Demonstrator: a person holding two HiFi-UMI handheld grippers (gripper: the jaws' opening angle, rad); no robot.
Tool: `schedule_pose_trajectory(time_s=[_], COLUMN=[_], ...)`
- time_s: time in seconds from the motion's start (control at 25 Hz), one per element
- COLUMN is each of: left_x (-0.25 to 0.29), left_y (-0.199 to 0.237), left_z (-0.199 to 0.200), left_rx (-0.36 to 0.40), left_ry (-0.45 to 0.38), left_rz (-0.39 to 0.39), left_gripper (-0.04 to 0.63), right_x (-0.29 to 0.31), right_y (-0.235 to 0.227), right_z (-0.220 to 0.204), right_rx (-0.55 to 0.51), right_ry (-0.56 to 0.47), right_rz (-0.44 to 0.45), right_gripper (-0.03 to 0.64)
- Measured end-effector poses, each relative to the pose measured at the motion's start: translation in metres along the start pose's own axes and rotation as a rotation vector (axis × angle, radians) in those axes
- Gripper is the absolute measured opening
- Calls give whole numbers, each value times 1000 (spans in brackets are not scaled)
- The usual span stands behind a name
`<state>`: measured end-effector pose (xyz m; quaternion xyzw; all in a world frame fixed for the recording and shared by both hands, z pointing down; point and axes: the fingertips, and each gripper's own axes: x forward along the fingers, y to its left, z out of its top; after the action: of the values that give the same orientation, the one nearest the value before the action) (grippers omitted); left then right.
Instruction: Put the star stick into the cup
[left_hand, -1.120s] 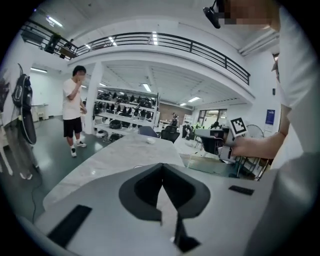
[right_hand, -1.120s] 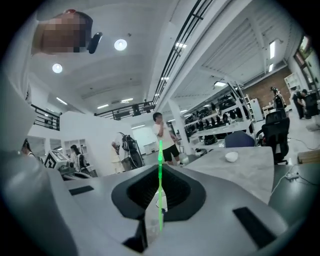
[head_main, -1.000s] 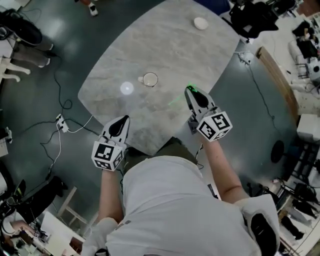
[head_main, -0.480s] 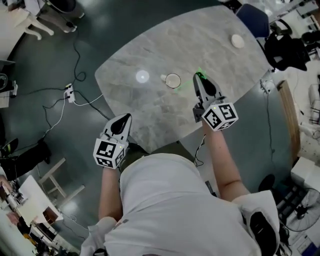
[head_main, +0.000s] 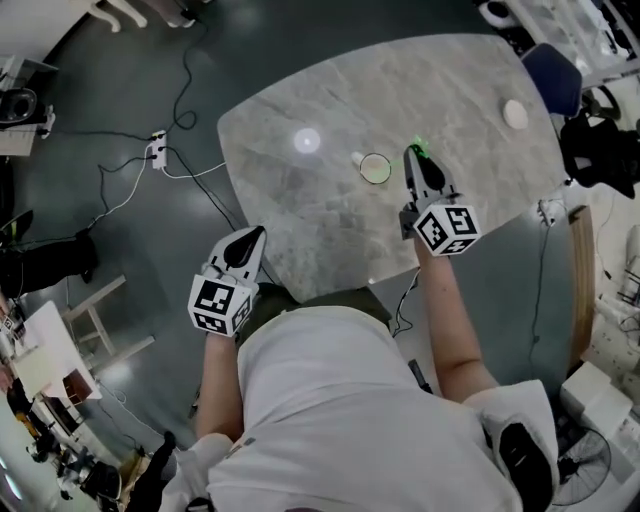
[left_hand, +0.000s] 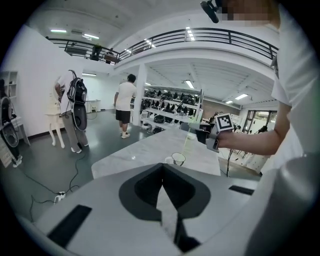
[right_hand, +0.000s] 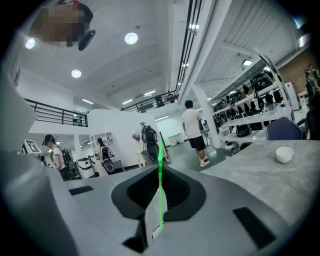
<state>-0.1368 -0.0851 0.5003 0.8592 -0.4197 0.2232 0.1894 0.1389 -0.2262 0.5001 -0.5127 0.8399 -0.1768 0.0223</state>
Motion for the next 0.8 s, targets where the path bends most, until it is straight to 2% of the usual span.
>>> schedule_pose_trajectory(time_s=[0.24,0.44,0.8], left_x=[-8,-11,-16], left_y=[11,12,14], left_z=[-9,-15,-19], left_rx=[-27,-39,-52], left_ry=[8,13,17], left_rz=[57,77,101], left_gripper=[2,1,2], right_x=[17,19,15], right_y=[-9,-23,-47], right_z=[-31,-49,-65], right_rx=[28,70,158], right_ry=[61,88,84], right_rz=[-1,-44,-112], right_gripper=[25,25,26])
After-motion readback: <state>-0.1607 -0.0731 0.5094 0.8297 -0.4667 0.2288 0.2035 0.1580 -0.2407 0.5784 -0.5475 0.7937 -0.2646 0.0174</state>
